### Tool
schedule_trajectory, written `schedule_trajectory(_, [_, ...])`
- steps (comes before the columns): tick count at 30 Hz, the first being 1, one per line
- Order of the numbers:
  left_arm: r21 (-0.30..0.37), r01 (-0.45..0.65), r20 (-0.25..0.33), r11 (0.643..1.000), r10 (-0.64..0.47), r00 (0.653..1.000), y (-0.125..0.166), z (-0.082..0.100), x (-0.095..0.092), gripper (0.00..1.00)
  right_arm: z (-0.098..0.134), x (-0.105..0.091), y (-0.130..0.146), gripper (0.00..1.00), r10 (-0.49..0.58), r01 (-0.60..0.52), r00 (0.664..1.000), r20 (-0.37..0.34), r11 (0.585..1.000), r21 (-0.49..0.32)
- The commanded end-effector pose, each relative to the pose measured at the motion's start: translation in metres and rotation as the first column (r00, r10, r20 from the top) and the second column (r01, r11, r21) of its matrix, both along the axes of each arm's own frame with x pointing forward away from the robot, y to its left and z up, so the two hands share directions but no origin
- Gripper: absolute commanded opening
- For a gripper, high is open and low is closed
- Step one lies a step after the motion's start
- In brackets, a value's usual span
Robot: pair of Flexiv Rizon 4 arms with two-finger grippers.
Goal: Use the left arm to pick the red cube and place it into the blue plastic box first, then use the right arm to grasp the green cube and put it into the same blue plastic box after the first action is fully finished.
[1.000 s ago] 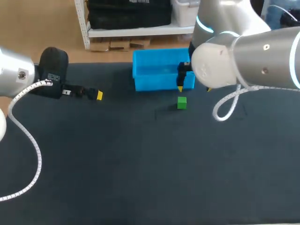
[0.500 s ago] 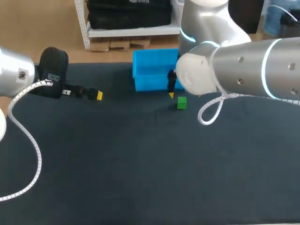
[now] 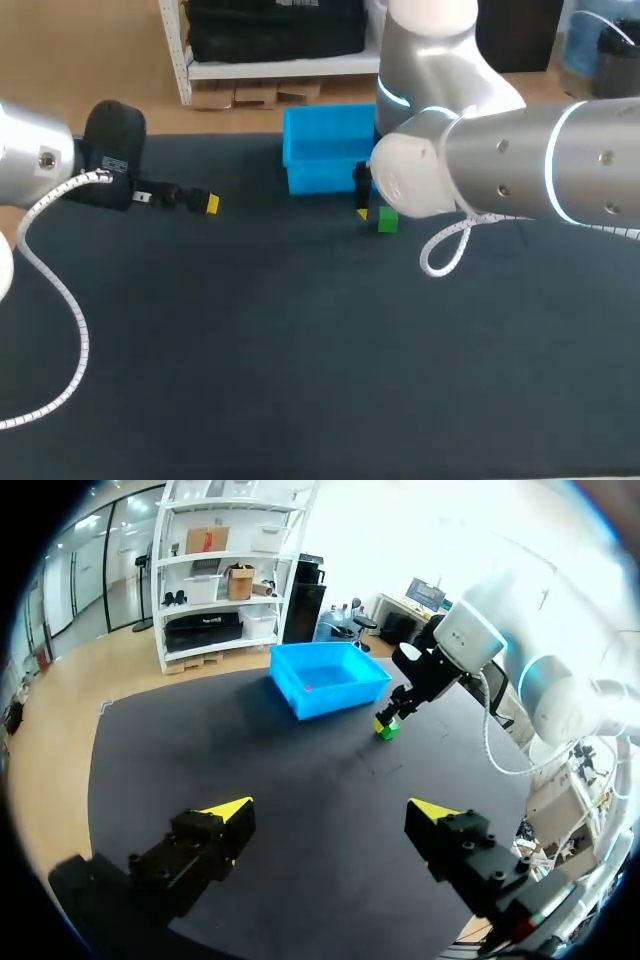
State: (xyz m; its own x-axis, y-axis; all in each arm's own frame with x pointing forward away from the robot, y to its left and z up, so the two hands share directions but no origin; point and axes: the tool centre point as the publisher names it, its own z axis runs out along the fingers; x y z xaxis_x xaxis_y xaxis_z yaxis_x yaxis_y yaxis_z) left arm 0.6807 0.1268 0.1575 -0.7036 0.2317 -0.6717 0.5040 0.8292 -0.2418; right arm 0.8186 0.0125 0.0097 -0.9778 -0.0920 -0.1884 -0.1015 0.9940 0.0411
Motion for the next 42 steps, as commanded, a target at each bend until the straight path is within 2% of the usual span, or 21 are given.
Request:
schedule_trajectory(1, [0.0,-0.001,0.0,1.0,0.001,1.0,-0.001,-0.001,0.001,1.0,-0.002,0.001,0.002,1.0,-0.003,0.003,1.0,-0.001,1.0,-0.005])
schedule_trajectory(10, [0.0,-0.001,0.0,1.0,0.001,1.0,-0.001,-0.001,0.001,1.0,-0.007,0.003,0.002,1.0,-0.008,0.008,1.0,-0.002,1.0,-0.021])
schedule_trajectory(11, [0.0,-0.001,0.0,1.0,0.001,1.0,-0.001,-0.001,0.001,1.0,-0.008,0.004,0.003,0.92,-0.008,0.008,1.0,-0.005,1.0,-0.021])
schedule_trajectory(12, [0.0,-0.001,0.0,1.0,0.001,1.0,-0.001,-0.001,0.001,1.0,-0.009,0.004,0.003,0.66,-0.011,0.011,1.0,-0.009,1.0,-0.021])
schedule_trajectory(13, [0.0,-0.001,0.0,1.0,0.001,1.0,-0.001,-0.001,0.001,1.0,-0.01,0.004,0.003,0.44,-0.012,0.012,1.0,-0.01,1.0,-0.021])
schedule_trajectory(14, [0.0,-0.001,0.0,1.0,0.001,1.0,-0.001,-0.001,0.001,1.0,-0.011,0.004,0.003,0.31,-0.014,0.013,1.0,-0.01,1.0,-0.02])
schedule_trajectory(15, [0.0,-0.001,0.0,1.0,0.001,1.0,-0.001,-0.001,0.001,1.0,-0.012,0.004,0.003,0.09,-0.016,0.015,1.0,-0.012,1.0,-0.021])
schedule_trajectory(16, [0.0,-0.001,0.0,1.0,0.001,1.0,-0.001,-0.001,0.001,1.0,-0.012,0.004,0.004,0.0,-0.017,0.016,1.0,-0.013,1.0,-0.02])
schedule_trajectory(22, [0.0,-0.001,0.0,1.0,0.001,1.0,-0.001,-0.001,0.001,1.0,-0.013,0.004,0.004,0.0,-0.019,0.019,1.0,-0.013,1.0,-0.022])
schedule_trajectory(31, [0.0,-0.001,0.0,1.0,0.001,1.0,-0.001,-0.001,0.001,1.0,0.002,0.002,0.001,0.0,-0.017,0.017,1.0,0.023,0.999,-0.028])
schedule_trajectory(38, [0.0,-0.001,0.0,1.0,0.001,1.0,-0.001,-0.001,0.001,1.0,0.031,-0.003,0.004,0.0,-0.011,0.013,0.997,0.079,0.999,-0.03])
schedule_trajectory(41, [0.0,-0.001,0.0,1.0,0.001,1.0,-0.001,-0.001,0.001,1.0,0.053,-0.001,0.001,0.0,-0.011,0.013,0.992,0.124,1.0,-0.011])
schedule_trajectory(42, [0.0,-0.001,0.0,1.0,0.001,1.0,-0.001,-0.001,0.001,1.0,0.061,-0.001,0.001,0.0,-0.006,0.01,0.991,0.135,1.0,-0.028])
